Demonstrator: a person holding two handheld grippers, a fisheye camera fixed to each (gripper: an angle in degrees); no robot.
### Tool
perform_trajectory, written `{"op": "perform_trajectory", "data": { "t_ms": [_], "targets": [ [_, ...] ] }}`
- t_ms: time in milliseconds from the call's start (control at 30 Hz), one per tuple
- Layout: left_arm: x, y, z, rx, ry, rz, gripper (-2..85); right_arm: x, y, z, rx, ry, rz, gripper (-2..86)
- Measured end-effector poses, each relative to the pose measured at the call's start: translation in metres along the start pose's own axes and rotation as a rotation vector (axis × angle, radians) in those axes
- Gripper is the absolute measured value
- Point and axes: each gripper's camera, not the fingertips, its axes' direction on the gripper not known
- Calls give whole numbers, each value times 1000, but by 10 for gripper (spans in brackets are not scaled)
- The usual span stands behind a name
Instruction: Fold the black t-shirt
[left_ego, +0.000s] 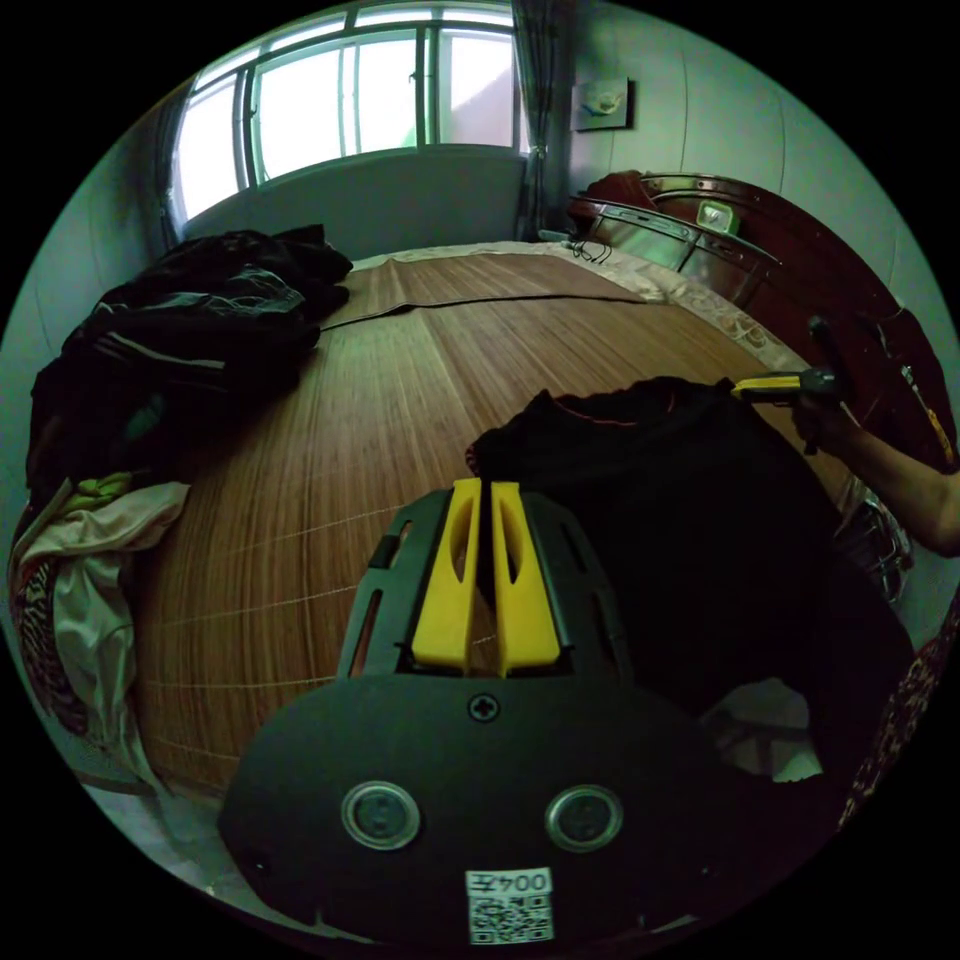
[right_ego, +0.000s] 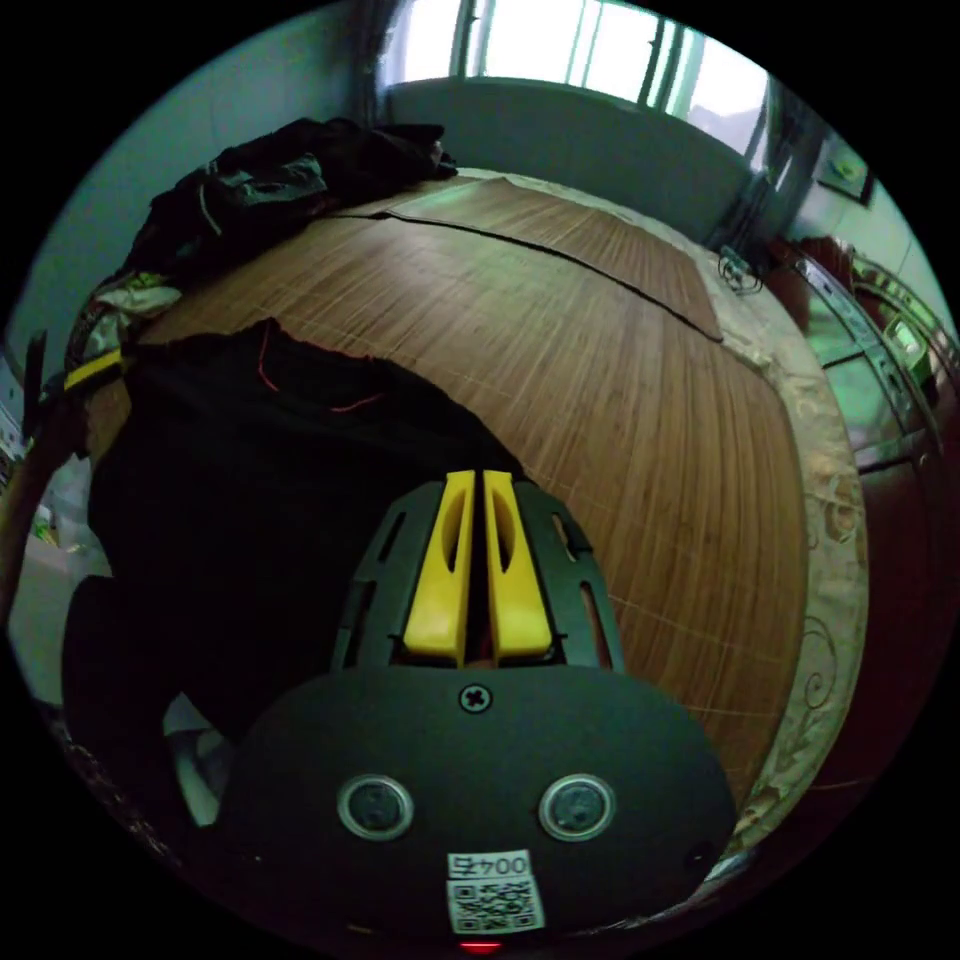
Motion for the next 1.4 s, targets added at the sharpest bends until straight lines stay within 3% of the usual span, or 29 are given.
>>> {"op": "perform_trajectory", "data": {
  "t_ms": [200,367,600,833,1067,1400],
  "targets": [
    [9,0,-3,7,-1,-5,18,-43,6,0,60,140,-110,33],
    [14,-1,-5,6,0,-8,18,-52,3,2,58,116,-58,62],
    [16,-1,-6,5,12,-17,17,-87,7,2,58,141,-181,51],
    [18,-2,-5,-2,16,-14,17,-78,3,6,1,13,16,63],
    [19,-3,-4,-6,18,-13,16,-112,12,-8,60,107,-84,73],
    [18,-2,-4,-10,21,-20,17,-126,10,-3,31,57,17,70]
  ]
}}
